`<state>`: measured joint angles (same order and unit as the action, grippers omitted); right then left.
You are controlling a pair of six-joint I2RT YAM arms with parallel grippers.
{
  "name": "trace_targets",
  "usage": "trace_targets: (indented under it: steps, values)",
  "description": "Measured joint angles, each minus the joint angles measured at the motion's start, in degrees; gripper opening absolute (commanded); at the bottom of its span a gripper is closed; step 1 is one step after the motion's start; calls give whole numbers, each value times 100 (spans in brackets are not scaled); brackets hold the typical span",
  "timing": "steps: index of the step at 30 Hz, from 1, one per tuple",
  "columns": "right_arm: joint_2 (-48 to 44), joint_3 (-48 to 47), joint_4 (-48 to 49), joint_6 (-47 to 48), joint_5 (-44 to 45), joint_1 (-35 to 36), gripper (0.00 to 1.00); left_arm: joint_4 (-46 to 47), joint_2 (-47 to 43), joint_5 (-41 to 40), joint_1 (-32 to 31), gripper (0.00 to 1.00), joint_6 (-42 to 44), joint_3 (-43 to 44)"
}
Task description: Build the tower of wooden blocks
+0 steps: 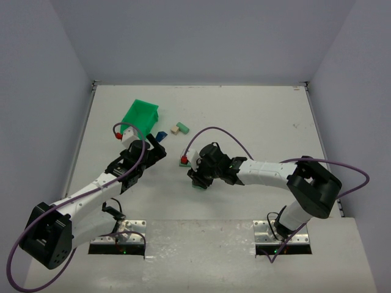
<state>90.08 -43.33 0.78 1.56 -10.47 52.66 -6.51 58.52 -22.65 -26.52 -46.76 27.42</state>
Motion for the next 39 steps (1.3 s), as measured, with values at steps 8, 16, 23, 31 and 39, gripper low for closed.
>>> trace_targets:
  steps: [8, 16, 23, 31, 39]
  values:
    - [0, 0, 0, -4, 9, 0, 47, 31, 0, 4, 0, 100, 0, 0]
    - [-1, 1, 8, -4, 127, 0, 56, 35, 0, 16, 0, 100, 2, -1]
    - [-24, 33, 26, -4, 285, 0, 59, 106, 0, 103, 0, 100, 11, -2]
    - [-46, 58, 26, -4, 445, 0, 60, 133, -2, 129, 0, 100, 26, -14]
    - [-133, 133, 26, -2, 445, 0, 63, 154, -2, 131, 0, 100, 31, -15]
